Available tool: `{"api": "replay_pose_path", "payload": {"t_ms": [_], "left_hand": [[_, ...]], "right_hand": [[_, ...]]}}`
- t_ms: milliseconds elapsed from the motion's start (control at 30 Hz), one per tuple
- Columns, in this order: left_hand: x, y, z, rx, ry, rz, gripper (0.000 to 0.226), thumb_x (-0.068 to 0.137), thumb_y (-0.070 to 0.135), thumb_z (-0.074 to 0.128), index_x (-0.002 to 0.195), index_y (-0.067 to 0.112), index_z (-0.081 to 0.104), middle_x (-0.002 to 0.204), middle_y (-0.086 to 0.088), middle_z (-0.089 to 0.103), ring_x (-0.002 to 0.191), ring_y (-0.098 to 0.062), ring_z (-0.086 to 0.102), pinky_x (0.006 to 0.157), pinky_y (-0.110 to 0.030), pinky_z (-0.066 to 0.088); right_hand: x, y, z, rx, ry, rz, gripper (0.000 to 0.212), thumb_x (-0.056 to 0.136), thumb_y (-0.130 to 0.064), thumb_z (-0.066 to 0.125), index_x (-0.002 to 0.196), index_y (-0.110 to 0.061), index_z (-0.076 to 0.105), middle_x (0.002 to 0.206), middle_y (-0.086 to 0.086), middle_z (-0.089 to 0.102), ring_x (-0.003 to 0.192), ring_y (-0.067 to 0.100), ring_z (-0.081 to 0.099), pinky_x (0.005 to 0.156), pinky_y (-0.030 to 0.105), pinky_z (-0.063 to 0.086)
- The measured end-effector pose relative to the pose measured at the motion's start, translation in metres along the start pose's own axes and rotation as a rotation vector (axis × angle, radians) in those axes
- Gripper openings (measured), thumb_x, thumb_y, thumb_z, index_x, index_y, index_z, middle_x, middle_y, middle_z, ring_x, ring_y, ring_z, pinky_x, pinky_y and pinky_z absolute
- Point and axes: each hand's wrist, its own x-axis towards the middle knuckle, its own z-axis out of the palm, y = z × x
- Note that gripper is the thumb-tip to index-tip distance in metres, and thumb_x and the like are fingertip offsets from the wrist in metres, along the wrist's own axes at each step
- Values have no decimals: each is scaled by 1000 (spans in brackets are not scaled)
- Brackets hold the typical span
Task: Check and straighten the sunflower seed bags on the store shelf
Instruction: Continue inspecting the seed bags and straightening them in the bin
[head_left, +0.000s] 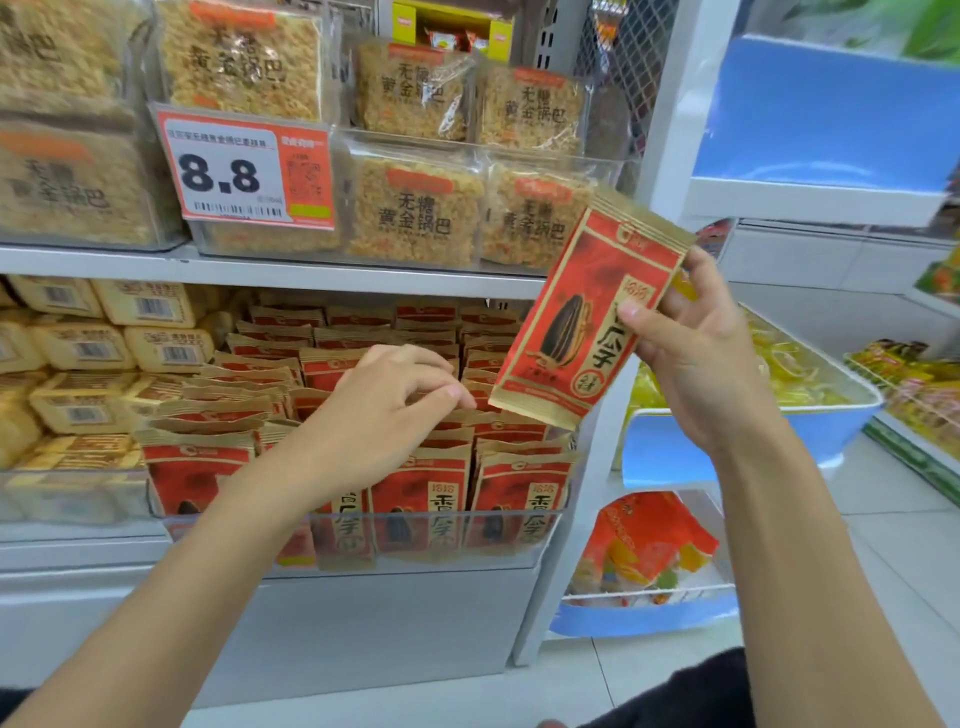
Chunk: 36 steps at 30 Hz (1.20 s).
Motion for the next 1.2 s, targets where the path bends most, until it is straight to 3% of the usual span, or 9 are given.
{"api": "replay_pose_path", "payload": {"t_ms": [200, 367, 500, 667, 833, 933, 1000, 1100, 1200], "left_hand": [[7, 3, 4, 79, -55, -35, 37, 103, 35, 36, 97, 43, 72, 134, 22, 45, 136, -1, 23, 119, -46, 16], [7, -1, 6, 153, -96, -85, 47, 105, 32, 26, 100, 41, 72, 151, 18, 36, 142, -2, 15, 118, -43, 9], [7, -6, 6, 225, -139, -112, 47, 106, 32, 20, 112, 44, 65, 157, 17, 28, 146, -7, 12, 120, -44, 7], [9, -10, 7, 109, -35, -104, 38, 105, 31, 29, 102, 36, 66, 133, 19, 51, 134, -5, 35, 115, -37, 25], [4, -6, 6, -9, 61, -32, 32, 104, 36, 34, 121, 40, 61, 119, 27, 52, 120, 6, 40, 100, -22, 29], [2, -6, 8, -1, 0, 29, 35, 102, 42, 33, 122, 44, 62, 121, 32, 52, 121, 11, 40, 102, -19, 30], [3, -8, 11, 50, -55, 34, 38, 101, 47, 31, 118, 45, 65, 123, 32, 53, 122, 10, 40, 110, -27, 31], [4, -10, 13, 104, -83, 20, 43, 100, 50, 28, 114, 44, 68, 128, 33, 52, 125, 9, 38, 117, -42, 27], [3, -11, 12, 120, -104, 46, 43, 100, 51, 27, 117, 46, 67, 124, 36, 48, 125, 9, 37, 117, -42, 26]], "right_hand": [[-1, 18, 3, -69, -30, 14, 39, 92, 8, 57, 119, -19, 48, 92, -4, 73, 93, 15, 68, 83, 32, 55], [-3, 28, 5, -163, -103, 119, 34, 91, 9, 58, 117, -13, 51, 98, 5, 72, 88, 11, 69, 75, 23, 55], [-2, 36, 2, -452, -174, 156, 5, 92, -5, 64, 95, -9, 66, 86, 0, 69, 80, 8, 65, 74, 25, 51], [-5, 39, 5, -801, -381, 369, 10, 87, -19, 72, 78, -16, 74, 71, -7, 70, 64, 3, 60, 65, 22, 44], [-8, 29, 9, -814, -326, 325, 7, 84, -27, 75, 82, -23, 80, 81, -10, 74, 59, -10, 58, 55, 7, 40], [-7, 33, 14, -945, -387, 390, 6, 85, -29, 75, 81, -28, 79, 88, -11, 75, 79, -3, 65, 71, 19, 50], [-6, 38, 15, -1006, -418, 446, 6, 84, -31, 75, 81, -29, 80, 94, -10, 75, 88, 2, 65, 81, 28, 53], [-6, 34, 12, -964, -441, 451, 11, 84, -39, 74, 75, -34, 78, 79, -17, 73, 78, -4, 65, 80, 30, 54], [-4, 29, 7, -831, -375, 395, 15, 90, -34, 67, 83, -25, 77, 75, -12, 75, 75, 1, 69, 85, 34, 56]]}}
